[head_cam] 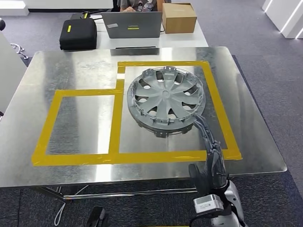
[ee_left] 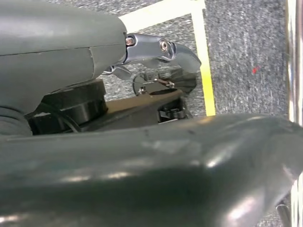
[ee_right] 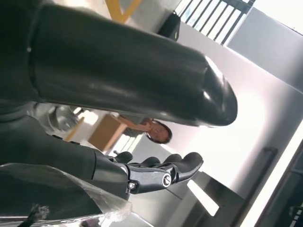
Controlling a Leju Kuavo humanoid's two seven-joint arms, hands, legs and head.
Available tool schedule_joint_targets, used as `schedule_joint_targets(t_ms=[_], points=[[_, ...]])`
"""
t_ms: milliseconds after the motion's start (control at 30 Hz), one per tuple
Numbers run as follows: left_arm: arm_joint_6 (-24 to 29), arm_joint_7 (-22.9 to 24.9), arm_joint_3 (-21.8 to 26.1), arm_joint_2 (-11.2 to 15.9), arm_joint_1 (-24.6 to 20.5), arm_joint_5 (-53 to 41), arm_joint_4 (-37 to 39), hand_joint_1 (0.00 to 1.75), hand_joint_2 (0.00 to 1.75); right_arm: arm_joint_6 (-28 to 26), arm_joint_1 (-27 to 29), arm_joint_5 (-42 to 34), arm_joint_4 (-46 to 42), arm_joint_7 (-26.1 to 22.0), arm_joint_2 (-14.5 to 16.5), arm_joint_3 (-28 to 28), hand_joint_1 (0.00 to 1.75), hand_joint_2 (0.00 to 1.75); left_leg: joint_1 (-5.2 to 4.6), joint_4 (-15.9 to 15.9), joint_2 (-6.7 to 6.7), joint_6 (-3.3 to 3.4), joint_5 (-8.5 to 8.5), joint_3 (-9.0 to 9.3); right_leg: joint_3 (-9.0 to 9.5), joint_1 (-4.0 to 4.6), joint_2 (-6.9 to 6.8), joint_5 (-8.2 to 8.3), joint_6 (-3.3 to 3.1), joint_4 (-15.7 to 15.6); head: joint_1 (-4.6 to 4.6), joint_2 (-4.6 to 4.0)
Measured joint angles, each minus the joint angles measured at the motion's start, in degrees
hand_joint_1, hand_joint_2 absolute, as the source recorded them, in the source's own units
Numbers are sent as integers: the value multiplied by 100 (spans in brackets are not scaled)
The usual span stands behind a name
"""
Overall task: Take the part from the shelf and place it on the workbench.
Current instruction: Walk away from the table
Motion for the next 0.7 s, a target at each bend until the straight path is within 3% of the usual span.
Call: schedule_joint_targets(t_ms=[33,67,100,167,200,233,333,367,400,500,533,567,600,633,700], points=[[5,-1,5,0,15,13,0,0,0,32,124,-93,-17,-59,27,-5,0,0,-3,1,0,-4,16,-22,-29,1,0,-78,2,194,-1,0],[10,-2,9,1,30,27,0,0,0,70,236,-189,-43,-121,58,-11,0,0,-6,3,0,-13,35,-46,48,2,-1,-48,-2,175,0,0],[15,-3,10,1,44,38,0,0,0,103,336,-276,-77,-179,94,-15,0,0,-7,6,-1,-25,57,-72,241,2,-1,70,-12,-75,1,0],[22,-4,11,1,63,59,0,0,0,134,478,-383,-160,-257,177,-15,0,0,-11,26,-4,-66,103,-122,821,9,0,324,-48,-922,-1,1],[26,-4,12,2,69,69,1,0,0,135,530,-401,-200,-275,216,-14,0,0,-14,37,-5,-94,126,-137,1023,17,3,416,-66,-1233,-5,1],[30,-4,13,4,72,78,1,0,0,131,569,-413,-231,-285,247,-14,0,0,-15,52,-4,-128,150,-147,1124,27,8,447,-85,-1417,-8,1],[35,-4,14,9,86,85,1,0,0,123,659,-431,-291,-297,310,-23,0,0,-10,62,-4,-240,202,-161,1045,30,2,514,-174,-1473,-14,0],[35,-4,13,14,94,84,2,0,0,123,677,-434,-302,-298,329,-25,0,0,-3,119,-3,-285,107,-185,1014,16,-9,560,-218,-1481,-22,0],[35,-4,13,20,102,82,2,0,0,123,693,-435,-315,-300,349,-27,0,0,14,290,-3,-334,-101,-232,973,-1,-21,616,-257,-1495,-29,0],[36,-4,13,29,106,76,2,0,0,123,730,-441,-330,-303,387,-36,0,0,115,1308,4,-476,-957,-430,833,-14,-42,777,-289,-1490,-52,0],[37,-4,14,31,105,75,2,0,0,123,744,-444,-331,-302,391,-39,0,0,148,1566,5,-510,-1070,-427,774,-17,-48,832,-281,-1480,-51,0],[38,-4,14,33,105,78,2,0,0,123,758,-448,-331,-301,394,-41,0,0,176,1638,6,-536,-1063,-339,703,-22,-52,885,-269,-1467,-51,0],[39,-4,13,35,105,82,2,0,0,123,768,-452,-331,-301,396,-44,0,0,200,1489,8,-556,-963,-149,630,-31,-54,931,-251,-1450,-51,0],[40,-4,12,37,103,88,2,0,0,123,774,-453,-333,-303,400,-45,0,0,221,1131,9,-571,-828,139,568,-44,-56,969,-228,-1430,-51,0],[42,-3,12,36,92,93,2,0,0,122,777,-454,-351,-308,415,-51,0,0,228,291,-1,-561,-714,708,478,-56,-53,1034,-166,-1395,-50,0]])
